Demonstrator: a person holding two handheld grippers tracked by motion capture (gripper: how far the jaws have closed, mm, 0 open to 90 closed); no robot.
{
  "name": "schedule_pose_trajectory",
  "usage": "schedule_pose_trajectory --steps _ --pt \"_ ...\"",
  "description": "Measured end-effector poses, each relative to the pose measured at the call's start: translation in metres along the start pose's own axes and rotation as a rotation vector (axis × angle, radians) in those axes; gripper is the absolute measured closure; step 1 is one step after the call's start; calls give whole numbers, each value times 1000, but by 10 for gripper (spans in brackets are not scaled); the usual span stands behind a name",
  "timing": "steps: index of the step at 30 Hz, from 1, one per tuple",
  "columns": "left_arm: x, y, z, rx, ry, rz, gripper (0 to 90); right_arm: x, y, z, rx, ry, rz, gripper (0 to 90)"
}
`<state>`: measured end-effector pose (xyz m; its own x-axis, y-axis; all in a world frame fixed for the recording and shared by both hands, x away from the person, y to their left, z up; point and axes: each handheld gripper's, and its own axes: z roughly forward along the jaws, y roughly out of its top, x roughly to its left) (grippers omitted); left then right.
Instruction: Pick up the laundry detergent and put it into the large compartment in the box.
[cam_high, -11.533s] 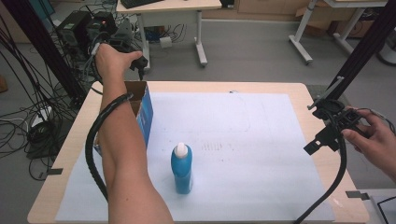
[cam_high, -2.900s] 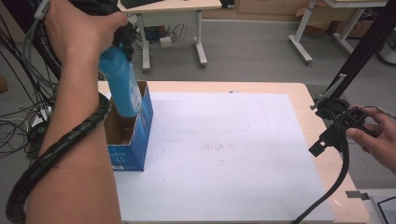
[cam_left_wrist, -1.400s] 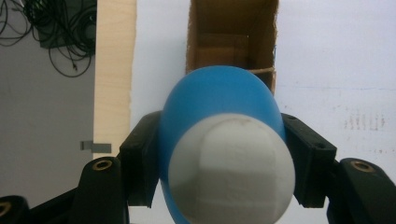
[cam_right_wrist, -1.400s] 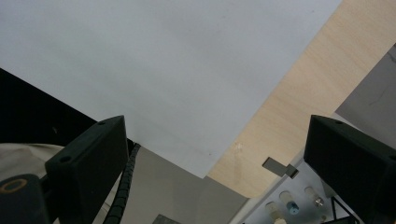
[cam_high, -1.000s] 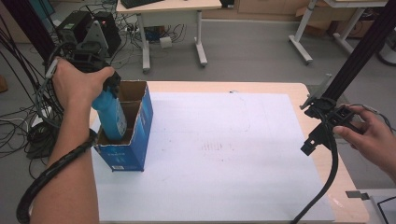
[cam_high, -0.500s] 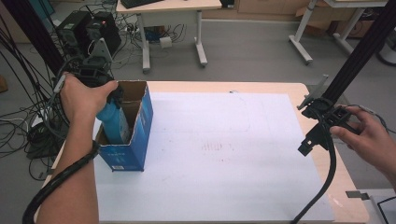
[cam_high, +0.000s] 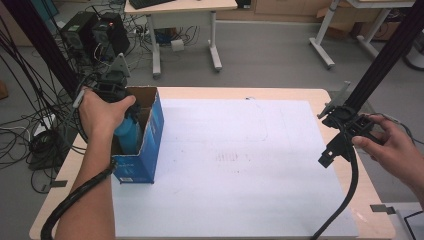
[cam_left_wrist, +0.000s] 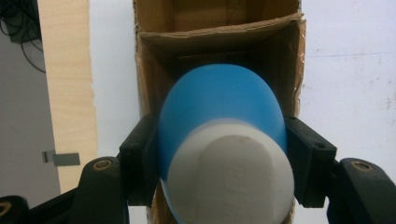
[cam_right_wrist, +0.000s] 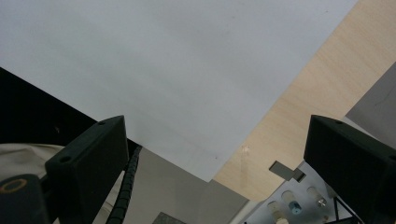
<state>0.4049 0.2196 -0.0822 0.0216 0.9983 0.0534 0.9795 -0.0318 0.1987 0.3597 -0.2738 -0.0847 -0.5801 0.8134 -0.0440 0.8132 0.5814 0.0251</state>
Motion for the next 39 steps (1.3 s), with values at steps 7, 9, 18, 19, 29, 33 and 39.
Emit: schedule_pose_trajectory --steps 7,9,18,19,29,33,39 --pt "-4 1 12 9 15 13 381 -2 3 4 5 8 2 63" --pt "-5 2 14 15 17 16 381 -3 3 5 4 9 0 63" --pt "-9 2 27 24 26 30 381 -6 3 6 3 16 1 64" --pt "-9 2 27 24 26 30 380 -6 3 6 3 16 1 64" --pt "-7 4 41 46 19 36 380 -7 5 7 8 17 -3 64" --pt "-6 2 45 40 19 38 380 -5 7 8 13 12 -3 64" --pt "-5 3 46 40 17 38 379 1 8 5 9 5 -19 64"
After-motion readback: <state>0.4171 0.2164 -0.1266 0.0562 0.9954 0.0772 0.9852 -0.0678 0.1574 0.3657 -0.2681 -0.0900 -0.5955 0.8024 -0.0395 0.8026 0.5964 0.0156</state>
